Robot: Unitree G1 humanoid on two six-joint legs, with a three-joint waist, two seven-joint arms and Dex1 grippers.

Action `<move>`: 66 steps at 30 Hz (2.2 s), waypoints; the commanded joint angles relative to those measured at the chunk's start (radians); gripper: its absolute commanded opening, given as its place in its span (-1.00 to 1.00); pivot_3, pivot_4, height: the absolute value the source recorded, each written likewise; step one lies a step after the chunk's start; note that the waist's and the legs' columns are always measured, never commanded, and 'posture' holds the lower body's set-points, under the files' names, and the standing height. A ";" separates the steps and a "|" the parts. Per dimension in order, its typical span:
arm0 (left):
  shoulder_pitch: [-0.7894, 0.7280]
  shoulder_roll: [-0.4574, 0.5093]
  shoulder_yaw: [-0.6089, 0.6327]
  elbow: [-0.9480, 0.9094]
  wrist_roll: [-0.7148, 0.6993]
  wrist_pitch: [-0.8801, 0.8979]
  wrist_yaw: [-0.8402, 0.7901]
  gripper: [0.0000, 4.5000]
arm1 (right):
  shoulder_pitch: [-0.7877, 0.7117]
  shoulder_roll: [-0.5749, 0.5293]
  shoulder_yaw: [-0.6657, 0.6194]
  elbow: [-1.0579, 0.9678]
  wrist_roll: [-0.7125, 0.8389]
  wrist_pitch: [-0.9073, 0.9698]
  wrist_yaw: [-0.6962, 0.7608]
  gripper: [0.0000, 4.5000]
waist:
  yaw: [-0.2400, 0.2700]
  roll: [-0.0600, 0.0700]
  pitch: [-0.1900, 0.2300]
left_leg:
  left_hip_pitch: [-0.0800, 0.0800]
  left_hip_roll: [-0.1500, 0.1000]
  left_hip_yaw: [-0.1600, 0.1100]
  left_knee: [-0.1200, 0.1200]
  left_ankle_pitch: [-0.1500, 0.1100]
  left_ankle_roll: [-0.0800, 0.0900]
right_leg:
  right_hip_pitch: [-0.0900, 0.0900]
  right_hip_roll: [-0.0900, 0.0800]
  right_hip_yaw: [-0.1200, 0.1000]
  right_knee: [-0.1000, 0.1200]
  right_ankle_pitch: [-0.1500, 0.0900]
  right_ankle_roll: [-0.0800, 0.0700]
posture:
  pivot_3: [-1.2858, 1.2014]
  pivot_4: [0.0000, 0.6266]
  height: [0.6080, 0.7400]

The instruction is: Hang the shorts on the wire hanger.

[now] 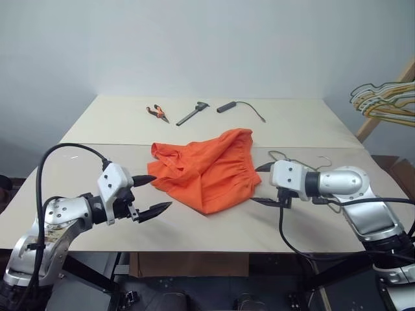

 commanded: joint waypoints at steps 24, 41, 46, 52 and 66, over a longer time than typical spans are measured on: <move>0.102 0.107 0.011 0.089 0.127 -0.089 -0.069 1.00 | -0.083 -0.029 0.054 0.280 -0.259 -0.321 -0.130 0.99 | -0.011 0.000 0.000 | 0.001 0.000 0.001 0.000 0.000 0.000 | 0.000 0.000 0.000 0.000 0.000 0.000 | 0.13 -1.00 1.00; 0.093 0.093 -0.021 0.046 0.126 -0.068 -0.069 1.00 | -0.451 0.202 0.338 1.014 -0.677 -0.839 -0.536 0.99 | -0.078 0.000 0.000 | 0.001 0.000 0.001 -0.001 0.000 0.000 | -0.001 -0.001 0.002 0.002 -0.001 -0.002 | 0.15 -1.00 1.00; 0.103 0.089 -0.016 0.024 0.124 -0.055 -0.058 1.00 | -0.521 0.239 0.387 1.152 -0.734 -0.906 -0.602 0.99 | -0.080 0.000 0.000 | 0.002 0.000 0.001 -0.001 0.000 -0.001 | -0.001 -0.001 0.002 0.004 -0.001 -0.002 | 0.16 -1.00 1.00; 0.124 0.091 -0.011 -0.001 0.124 -0.044 -0.048 1.00 | -0.547 0.261 0.415 1.235 -0.755 -0.955 -0.601 0.28 | -0.082 0.000 0.000 | 0.003 0.000 -0.002 -0.001 0.000 -0.001 | 0.000 -0.001 0.003 0.004 -0.001 -0.002 | 0.17 -1.00 1.00; -0.202 0.046 -0.155 0.168 0.238 -0.065 -0.005 1.00 | -0.535 0.275 0.414 1.246 -0.748 -0.980 -0.597 -0.98 | -0.082 0.001 0.000 | 0.005 -0.001 -0.002 -0.002 0.001 -0.001 | 0.001 -0.001 0.003 0.005 -0.001 -0.002 | 0.15 -1.00 1.00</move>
